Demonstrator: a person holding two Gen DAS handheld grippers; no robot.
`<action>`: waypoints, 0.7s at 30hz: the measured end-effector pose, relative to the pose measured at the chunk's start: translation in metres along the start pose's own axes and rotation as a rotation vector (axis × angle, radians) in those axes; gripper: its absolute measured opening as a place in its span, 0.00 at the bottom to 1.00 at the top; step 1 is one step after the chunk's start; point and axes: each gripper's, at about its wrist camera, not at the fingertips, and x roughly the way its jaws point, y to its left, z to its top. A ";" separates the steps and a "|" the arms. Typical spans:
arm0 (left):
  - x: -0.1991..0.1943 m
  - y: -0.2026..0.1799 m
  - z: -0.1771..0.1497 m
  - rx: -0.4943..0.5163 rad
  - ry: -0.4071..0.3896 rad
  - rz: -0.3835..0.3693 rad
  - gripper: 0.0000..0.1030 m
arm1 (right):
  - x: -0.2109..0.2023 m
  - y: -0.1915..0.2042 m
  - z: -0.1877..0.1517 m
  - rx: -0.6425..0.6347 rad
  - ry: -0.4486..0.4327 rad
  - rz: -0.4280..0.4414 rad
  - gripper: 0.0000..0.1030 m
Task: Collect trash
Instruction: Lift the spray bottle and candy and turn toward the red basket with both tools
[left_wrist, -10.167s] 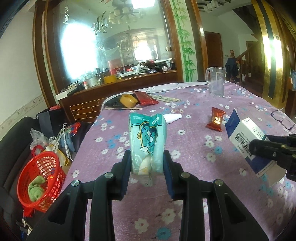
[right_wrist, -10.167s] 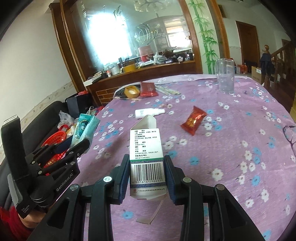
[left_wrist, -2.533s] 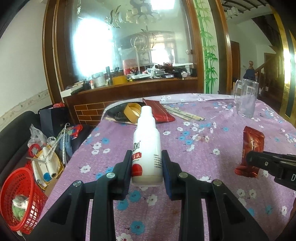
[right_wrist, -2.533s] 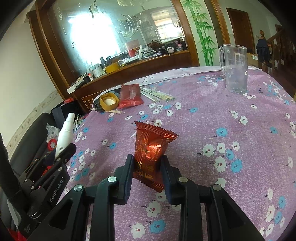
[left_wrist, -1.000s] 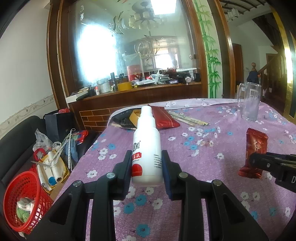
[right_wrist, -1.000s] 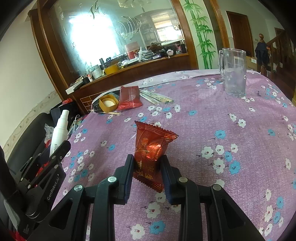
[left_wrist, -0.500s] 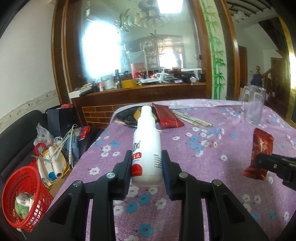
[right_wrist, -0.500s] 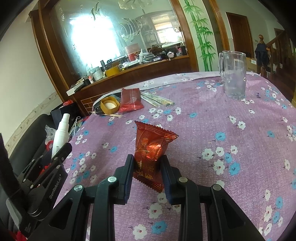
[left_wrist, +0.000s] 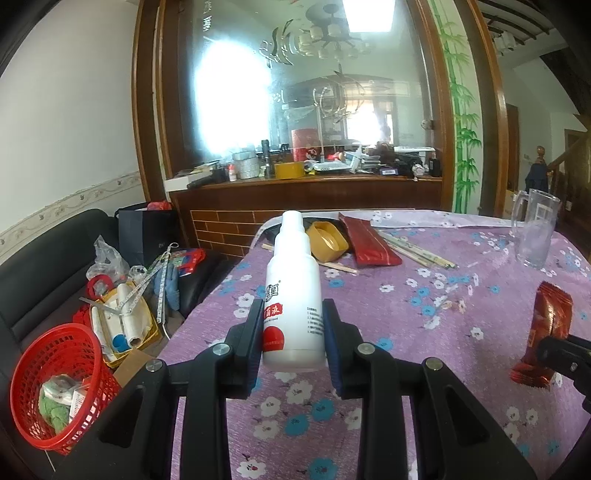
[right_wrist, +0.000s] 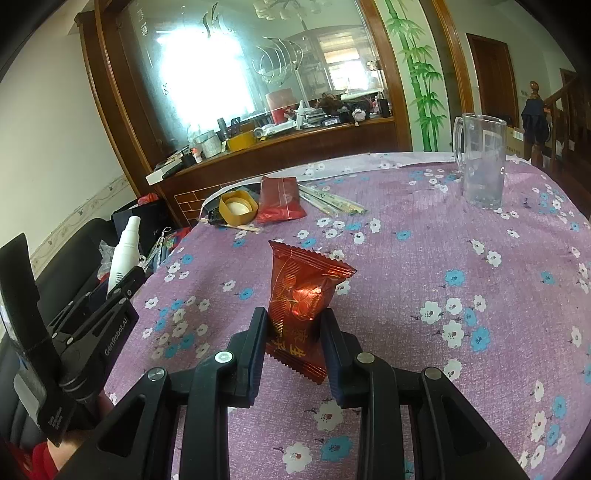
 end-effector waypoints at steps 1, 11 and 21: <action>0.000 0.001 0.001 -0.002 0.003 -0.001 0.28 | 0.000 0.000 0.000 0.000 -0.001 -0.004 0.31; -0.039 0.008 0.013 -0.013 0.004 -0.060 0.28 | -0.003 -0.005 0.007 0.029 -0.014 -0.036 0.31; -0.094 0.039 -0.011 0.023 0.029 -0.095 0.28 | -0.047 0.006 0.000 0.062 -0.003 0.011 0.31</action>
